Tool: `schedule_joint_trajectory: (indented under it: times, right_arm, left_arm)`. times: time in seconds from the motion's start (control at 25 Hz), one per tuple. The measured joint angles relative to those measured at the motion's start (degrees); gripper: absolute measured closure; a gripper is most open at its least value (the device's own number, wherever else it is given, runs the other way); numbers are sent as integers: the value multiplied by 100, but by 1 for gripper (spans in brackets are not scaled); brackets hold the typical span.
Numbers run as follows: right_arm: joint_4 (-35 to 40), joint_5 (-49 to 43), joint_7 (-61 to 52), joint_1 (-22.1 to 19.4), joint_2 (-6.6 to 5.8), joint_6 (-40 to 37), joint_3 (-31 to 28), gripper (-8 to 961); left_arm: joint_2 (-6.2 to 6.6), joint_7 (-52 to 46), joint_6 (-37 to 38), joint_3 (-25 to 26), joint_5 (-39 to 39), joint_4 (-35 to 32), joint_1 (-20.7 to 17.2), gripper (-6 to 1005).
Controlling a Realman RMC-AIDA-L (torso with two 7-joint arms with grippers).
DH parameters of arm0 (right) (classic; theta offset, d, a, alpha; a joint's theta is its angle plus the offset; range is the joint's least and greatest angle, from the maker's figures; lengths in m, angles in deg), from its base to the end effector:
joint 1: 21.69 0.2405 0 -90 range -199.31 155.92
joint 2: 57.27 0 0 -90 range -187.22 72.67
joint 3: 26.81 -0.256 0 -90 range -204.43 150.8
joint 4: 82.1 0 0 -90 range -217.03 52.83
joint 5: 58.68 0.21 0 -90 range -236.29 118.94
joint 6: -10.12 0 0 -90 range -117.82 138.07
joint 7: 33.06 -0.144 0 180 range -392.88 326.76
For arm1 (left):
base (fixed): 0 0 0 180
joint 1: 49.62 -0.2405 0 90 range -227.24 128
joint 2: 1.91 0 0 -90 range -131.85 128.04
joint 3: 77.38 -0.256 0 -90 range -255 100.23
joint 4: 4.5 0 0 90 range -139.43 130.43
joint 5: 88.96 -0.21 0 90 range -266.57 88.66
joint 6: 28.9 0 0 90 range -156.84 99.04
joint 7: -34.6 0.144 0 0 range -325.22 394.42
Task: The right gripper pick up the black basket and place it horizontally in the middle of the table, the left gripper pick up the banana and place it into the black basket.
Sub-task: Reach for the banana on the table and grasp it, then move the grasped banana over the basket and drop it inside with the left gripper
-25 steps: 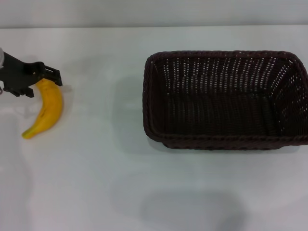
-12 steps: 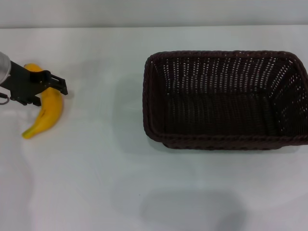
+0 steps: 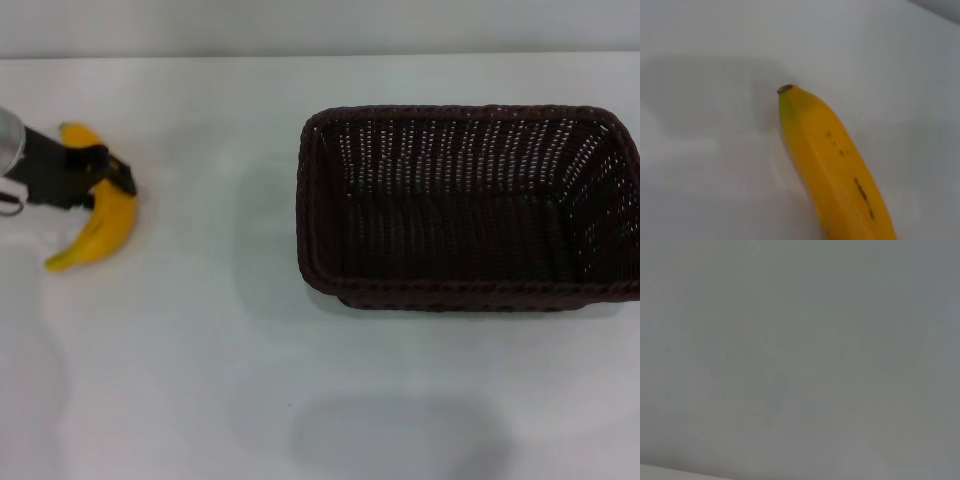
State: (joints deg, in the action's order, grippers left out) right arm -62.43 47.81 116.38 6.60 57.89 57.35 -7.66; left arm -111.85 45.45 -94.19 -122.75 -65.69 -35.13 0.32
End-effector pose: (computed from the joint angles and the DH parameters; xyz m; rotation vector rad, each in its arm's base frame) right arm 0.3953 0.3706 0.0954 -1.5569 0.6066 0.3551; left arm -0.2833 0.4313 0.0411 -1.7510 -1.8835 0.0583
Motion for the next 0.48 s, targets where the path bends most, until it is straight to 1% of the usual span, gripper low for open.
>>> schedule_joint_trajectory:
  times: [0.04,0.12,0.2,0.28,0.36,0.4,0.44,0.48]
  right_arm:
    - [-9,0,-1,0,-2,-4,0,79]
    - [-18,-1,-2,-4,-4,-8,-1,79]
    - [-15,-2,-2,-20,-4,14,-1,79]
    - [2,-4,-13,-37,-2,57,3,79]
    - [15,-5,-37,-44,-2,74,15,79]
    - [22,-5,-50,-45,-2,77,29,79]
    - [23,-5,-53,-45,-2,83,43,79]
    - [23,-6,-54,-41,-2,89,52,79]
  left_arm:
    - [1,111,17,68,157,-53,-22,465]
    - [28,459,15,257,649,-197,-119,475]
    - [109,851,-99,376,1261,-356,-211,484]
    - [227,1147,-341,406,1807,-519,-239,485]
    - [353,1403,-733,380,2233,-706,-185,477]
    - [353,1403,-733,380,2233,-706,-185,473]
    - [393,1490,-915,362,2336,-776,-107,469]
    - [446,1681,-1303,337,2430,-885,116,465]
